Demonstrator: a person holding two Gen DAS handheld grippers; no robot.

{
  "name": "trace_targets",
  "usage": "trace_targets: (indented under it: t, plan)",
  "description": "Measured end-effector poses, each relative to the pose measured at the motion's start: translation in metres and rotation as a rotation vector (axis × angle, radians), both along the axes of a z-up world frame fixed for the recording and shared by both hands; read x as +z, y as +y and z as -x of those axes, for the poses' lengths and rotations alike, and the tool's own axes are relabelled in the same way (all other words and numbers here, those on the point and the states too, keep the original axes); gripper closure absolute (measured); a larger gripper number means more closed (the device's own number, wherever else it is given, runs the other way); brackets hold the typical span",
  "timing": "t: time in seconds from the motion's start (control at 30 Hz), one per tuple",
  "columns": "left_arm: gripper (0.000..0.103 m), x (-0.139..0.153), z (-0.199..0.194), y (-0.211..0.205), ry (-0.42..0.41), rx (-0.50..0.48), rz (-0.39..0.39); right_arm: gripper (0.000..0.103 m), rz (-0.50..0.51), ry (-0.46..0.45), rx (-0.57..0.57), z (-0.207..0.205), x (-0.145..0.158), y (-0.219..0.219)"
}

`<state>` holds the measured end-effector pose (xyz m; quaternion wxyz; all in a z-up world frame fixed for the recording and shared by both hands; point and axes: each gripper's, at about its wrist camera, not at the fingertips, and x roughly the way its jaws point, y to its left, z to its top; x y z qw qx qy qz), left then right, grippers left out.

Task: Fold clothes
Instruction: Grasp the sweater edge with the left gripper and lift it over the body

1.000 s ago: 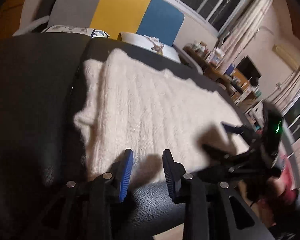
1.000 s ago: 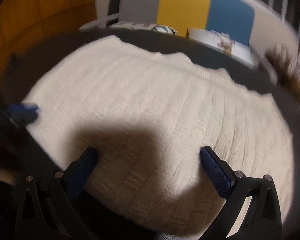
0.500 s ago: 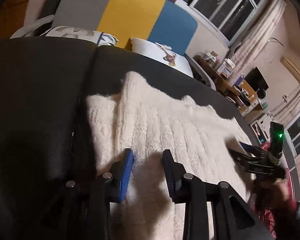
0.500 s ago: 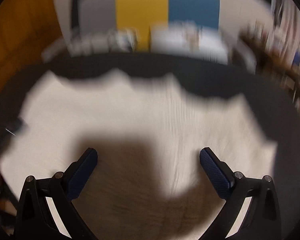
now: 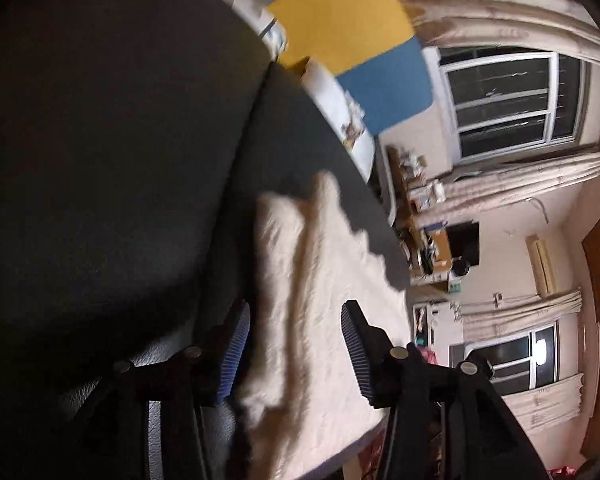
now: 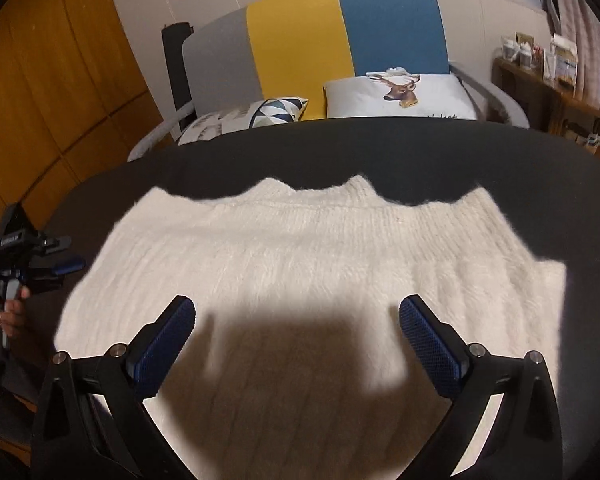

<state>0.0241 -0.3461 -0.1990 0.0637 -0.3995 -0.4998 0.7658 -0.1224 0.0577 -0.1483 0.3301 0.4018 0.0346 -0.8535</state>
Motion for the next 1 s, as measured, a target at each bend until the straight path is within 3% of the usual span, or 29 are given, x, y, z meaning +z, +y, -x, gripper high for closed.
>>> trace_targets:
  t: [0.4, 0.6, 0.67, 0.73, 0.87, 1.0]
  plan:
    - [0.053, -0.010, 0.038, 0.026, 0.030, -0.207, 0.047, 0.000, -0.035, -0.016, -0.027, -0.005, -0.012, 0.004]
    - [0.053, -0.013, 0.046, 0.032, 0.073, -0.241, 0.025, 0.000, -0.047, -0.004, -0.027, 0.002, -0.003, 0.013]
    - [0.056, -0.013, 0.048, 0.036, 0.083, -0.244, 0.026, 0.000, -0.065, -0.003, -0.031, 0.005, -0.002, 0.018]
    - [0.083, -0.015, 0.052, 0.042, 0.065, -0.249, 0.046, 0.000, -0.088, -0.009, -0.040, 0.008, -0.005, 0.022]
    - [0.087, -0.008, 0.052, 0.051, 0.103, -0.214, 0.064, 0.000, -0.126, -0.064, -0.066, 0.014, -0.026, 0.027]
    - [0.088, 0.010, 0.047, 0.049, 0.198, -0.162, -0.004, 0.000, -0.141, -0.049, -0.070, 0.012, -0.026, 0.025]
